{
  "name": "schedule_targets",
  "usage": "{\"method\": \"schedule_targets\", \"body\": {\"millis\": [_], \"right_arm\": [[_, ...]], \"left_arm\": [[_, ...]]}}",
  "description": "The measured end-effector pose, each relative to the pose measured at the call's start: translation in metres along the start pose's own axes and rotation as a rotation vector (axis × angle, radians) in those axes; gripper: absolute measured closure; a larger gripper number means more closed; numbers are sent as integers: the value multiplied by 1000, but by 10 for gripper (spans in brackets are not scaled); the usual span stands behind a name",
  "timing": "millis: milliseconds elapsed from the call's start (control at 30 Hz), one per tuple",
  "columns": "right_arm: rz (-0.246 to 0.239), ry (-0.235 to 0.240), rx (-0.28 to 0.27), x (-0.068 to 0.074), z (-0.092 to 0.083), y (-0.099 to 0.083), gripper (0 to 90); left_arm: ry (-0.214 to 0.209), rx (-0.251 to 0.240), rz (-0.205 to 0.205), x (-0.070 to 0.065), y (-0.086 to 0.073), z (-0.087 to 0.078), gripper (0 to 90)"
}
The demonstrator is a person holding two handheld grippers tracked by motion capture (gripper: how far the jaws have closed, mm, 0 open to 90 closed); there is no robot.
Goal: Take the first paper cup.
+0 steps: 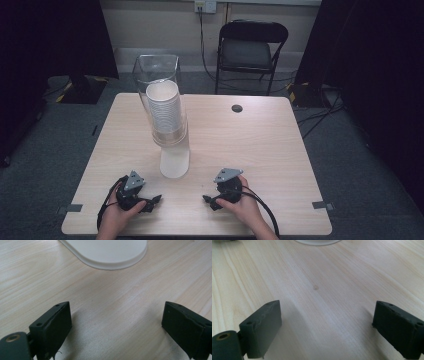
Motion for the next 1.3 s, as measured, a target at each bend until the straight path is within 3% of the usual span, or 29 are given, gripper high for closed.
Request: {"method": "schedule_targets", "body": {"millis": [333,367,433,500,533,567,633,700,767,900,967,1100,1300], "right_arm": [[6,-8,-1,1,0,1,76],[8,-14,-4,1,1,1,89],[7,-34,-34,3,3,8,229],[3,-52,-59,3,3,14,210],[59,-56,-133,5,4,30,162],[81,-49,-166,6,5,40,171],[74,-36,-198,10,9,59,191],[61,-30,-198,12,11,67,189],[54,-34,-204,16,19,87,177],[88,-31,-244,15,23,102,180],[117,-51,-290,12,23,115,180],[159,-38,-332,8,25,130,187],[153,-35,-361,7,27,145,197]], "left_arm": [[-1,0,-2,0,0,0,87],[-1,0,-2,0,0,0,87],[-1,-1,-2,0,0,0,87],[-1,-1,-2,0,0,0,87],[-1,-1,-2,0,0,0,87],[-1,0,-1,0,0,0,87],[-1,0,-2,0,0,0,87],[-1,0,-1,0,0,0,87],[-1,2,0,0,0,0,86],[-1,2,0,0,0,0,86],[-1,2,1,0,0,0,86],[-1,2,1,0,0,0,86],[-1,2,1,0,0,0,86]]}}
Point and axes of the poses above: each handheld gripper's, and its own axes: z roughly forward along the jaws, y roughly out of its top, x roughly to its left, the point moved 4 cm from there along z, roughly forward along the jaws
